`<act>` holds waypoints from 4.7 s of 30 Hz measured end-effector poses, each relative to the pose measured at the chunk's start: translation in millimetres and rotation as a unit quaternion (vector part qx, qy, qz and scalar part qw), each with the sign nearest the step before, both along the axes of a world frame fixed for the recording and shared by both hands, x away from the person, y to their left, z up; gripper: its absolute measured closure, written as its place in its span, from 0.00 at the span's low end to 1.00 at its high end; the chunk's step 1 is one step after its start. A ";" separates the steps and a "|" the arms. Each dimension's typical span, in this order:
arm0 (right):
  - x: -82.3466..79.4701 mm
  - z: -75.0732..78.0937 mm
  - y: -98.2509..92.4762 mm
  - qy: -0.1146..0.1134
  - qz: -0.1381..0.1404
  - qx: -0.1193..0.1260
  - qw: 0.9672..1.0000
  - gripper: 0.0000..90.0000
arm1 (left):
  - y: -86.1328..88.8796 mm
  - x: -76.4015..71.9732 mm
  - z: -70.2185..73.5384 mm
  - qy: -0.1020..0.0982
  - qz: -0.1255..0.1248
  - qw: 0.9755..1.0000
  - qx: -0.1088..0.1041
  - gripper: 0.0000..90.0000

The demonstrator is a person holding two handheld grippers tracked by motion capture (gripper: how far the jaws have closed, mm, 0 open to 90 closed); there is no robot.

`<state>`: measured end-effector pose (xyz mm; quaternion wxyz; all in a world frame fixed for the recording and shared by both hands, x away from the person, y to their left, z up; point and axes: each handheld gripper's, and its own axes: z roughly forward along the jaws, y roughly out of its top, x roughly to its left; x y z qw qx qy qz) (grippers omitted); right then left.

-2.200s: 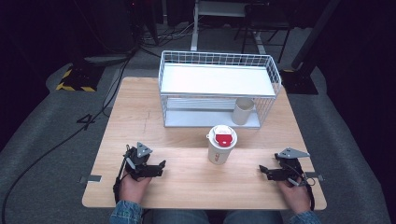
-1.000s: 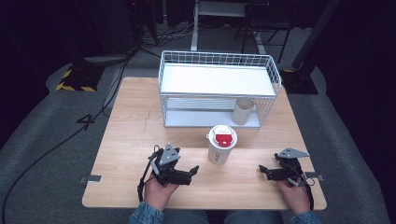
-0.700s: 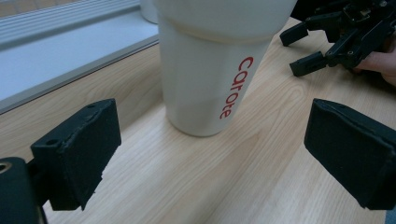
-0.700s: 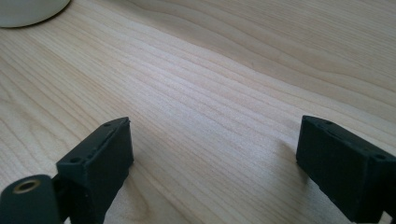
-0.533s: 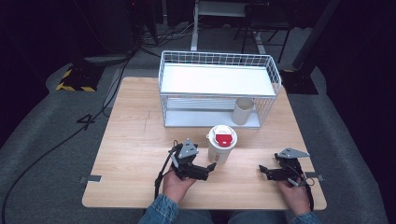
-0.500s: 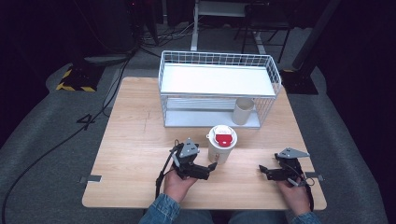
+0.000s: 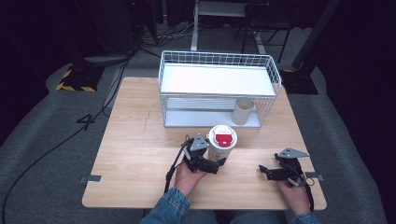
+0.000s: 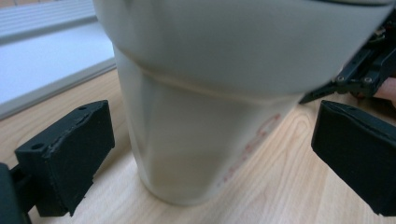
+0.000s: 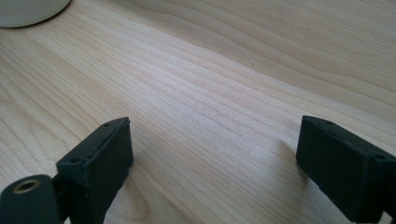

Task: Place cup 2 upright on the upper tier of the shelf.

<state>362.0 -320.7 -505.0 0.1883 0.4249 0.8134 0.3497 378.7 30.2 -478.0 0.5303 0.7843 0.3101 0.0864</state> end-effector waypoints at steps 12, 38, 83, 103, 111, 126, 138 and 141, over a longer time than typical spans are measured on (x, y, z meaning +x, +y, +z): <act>-0.1 0.0 0.1 -0.001 0.000 0.000 1.000 0.12 | -10.9 14.6 -11.2 -0.008 -0.005 0.999 -0.051 0.00; -0.3 -0.1 0.7 -0.001 -0.003 0.000 1.000 0.12 | -17.1 13.0 -10.3 -0.031 0.000 0.999 -0.026 0.12; -0.4 -0.1 7.4 0.000 -0.024 -0.002 1.000 0.11 | 26.8 -19.1 82.1 -0.060 0.015 0.997 -0.037 0.14; -0.7 0.0 8.1 -0.001 -0.022 -0.001 1.000 0.13 | 34.5 -12.5 145.7 -0.089 0.005 0.995 -0.045 0.14; -0.9 0.0 8.7 -0.003 -0.019 0.001 1.000 0.15 | 37.7 -1.7 164.7 -0.094 0.005 0.994 -0.055 0.14; -0.9 0.2 9.4 -0.004 -0.015 0.001 1.000 0.16 | 37.8 25.5 195.1 -0.102 0.022 0.993 -0.054 0.14; -0.9 0.2 9.4 -0.004 -0.015 0.001 1.000 0.17 | 28.8 55.8 215.5 -0.123 0.047 0.990 -0.048 0.14; -0.9 0.2 9.4 -0.004 -0.015 0.001 1.000 0.17 | 26.7 68.2 216.1 -0.125 0.056 0.989 -0.047 0.14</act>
